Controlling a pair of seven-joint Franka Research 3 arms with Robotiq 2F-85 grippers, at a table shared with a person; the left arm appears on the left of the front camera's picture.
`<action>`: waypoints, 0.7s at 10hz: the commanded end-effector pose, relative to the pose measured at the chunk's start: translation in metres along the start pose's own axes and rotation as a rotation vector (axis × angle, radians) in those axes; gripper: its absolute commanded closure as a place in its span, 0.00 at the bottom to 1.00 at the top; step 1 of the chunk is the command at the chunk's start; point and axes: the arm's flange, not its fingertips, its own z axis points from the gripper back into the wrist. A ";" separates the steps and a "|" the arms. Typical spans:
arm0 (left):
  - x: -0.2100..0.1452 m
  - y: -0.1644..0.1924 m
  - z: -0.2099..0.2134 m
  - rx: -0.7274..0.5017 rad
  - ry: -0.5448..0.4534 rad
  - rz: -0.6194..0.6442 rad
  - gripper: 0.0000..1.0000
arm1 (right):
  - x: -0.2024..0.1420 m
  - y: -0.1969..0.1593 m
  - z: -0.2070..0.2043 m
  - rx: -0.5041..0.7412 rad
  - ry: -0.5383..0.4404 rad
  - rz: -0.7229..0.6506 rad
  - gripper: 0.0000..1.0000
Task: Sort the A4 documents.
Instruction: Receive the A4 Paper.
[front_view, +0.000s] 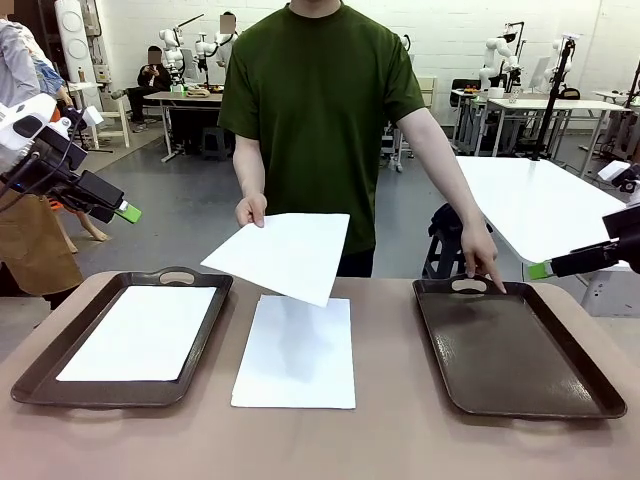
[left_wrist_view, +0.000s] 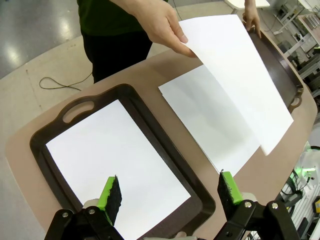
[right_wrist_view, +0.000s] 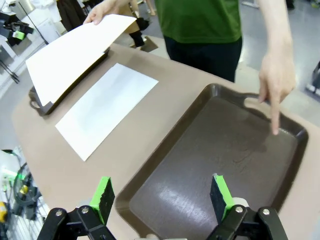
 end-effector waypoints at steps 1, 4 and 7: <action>0.001 0.000 0.001 0.013 -0.004 -0.006 0.00 | 0.003 -0.013 -0.024 0.152 0.018 -0.174 0.00; 0.001 0.000 0.001 0.013 -0.004 -0.006 0.00 | 0.014 0.000 -0.083 0.346 0.057 -0.450 0.00; 0.001 0.000 0.001 0.013 -0.004 -0.006 0.00 | 0.027 0.029 -0.158 0.569 0.153 -0.689 0.00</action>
